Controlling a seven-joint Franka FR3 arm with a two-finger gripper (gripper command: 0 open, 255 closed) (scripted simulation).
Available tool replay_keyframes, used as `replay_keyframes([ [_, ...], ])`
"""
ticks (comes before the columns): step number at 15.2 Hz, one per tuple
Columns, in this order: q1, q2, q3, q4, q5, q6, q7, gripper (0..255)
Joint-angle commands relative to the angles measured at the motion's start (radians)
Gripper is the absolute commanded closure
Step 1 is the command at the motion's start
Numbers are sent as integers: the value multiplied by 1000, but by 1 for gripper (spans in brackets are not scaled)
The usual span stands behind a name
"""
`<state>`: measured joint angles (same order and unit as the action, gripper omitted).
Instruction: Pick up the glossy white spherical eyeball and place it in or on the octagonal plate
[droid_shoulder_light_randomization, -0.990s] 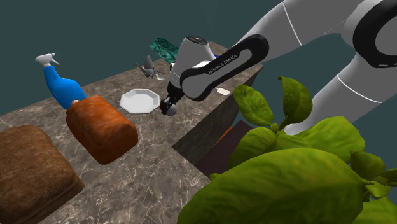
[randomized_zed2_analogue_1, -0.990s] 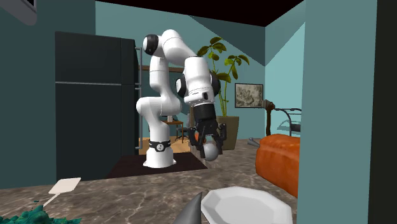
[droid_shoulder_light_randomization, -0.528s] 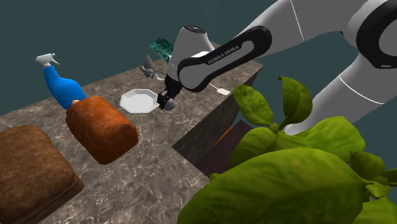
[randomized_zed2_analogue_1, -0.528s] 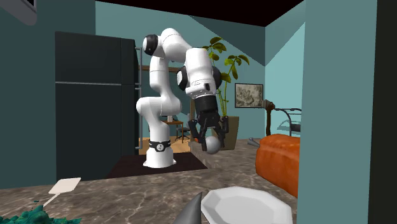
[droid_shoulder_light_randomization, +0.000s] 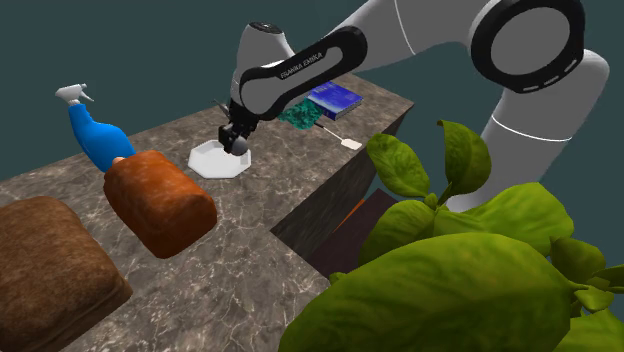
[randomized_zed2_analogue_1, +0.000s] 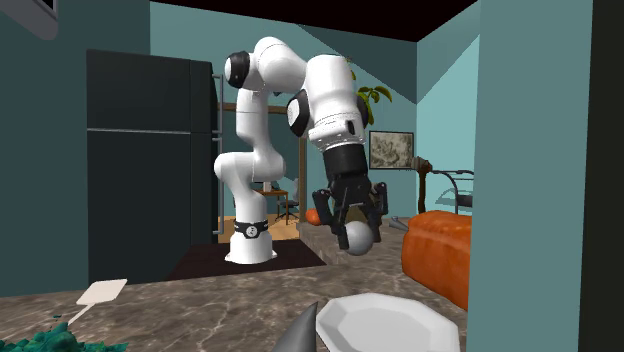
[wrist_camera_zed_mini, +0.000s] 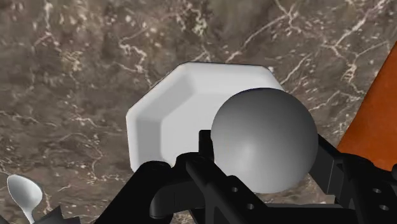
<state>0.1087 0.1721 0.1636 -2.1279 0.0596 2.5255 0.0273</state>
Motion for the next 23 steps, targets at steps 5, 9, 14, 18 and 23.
replay_keyframes([
  [5, 2, 226, -21, 335, -39, -112, 1, 255],
  [9, 4, 253, -23, 319, -42, -68, 0, 255],
  [14, 7, 291, -26, 304, -45, -16, -1, 255],
  [18, 9, 324, -28, 296, -49, 25, -1, 255],
  [23, 9, 332, -29, 295, -50, 33, -1, 255],
])
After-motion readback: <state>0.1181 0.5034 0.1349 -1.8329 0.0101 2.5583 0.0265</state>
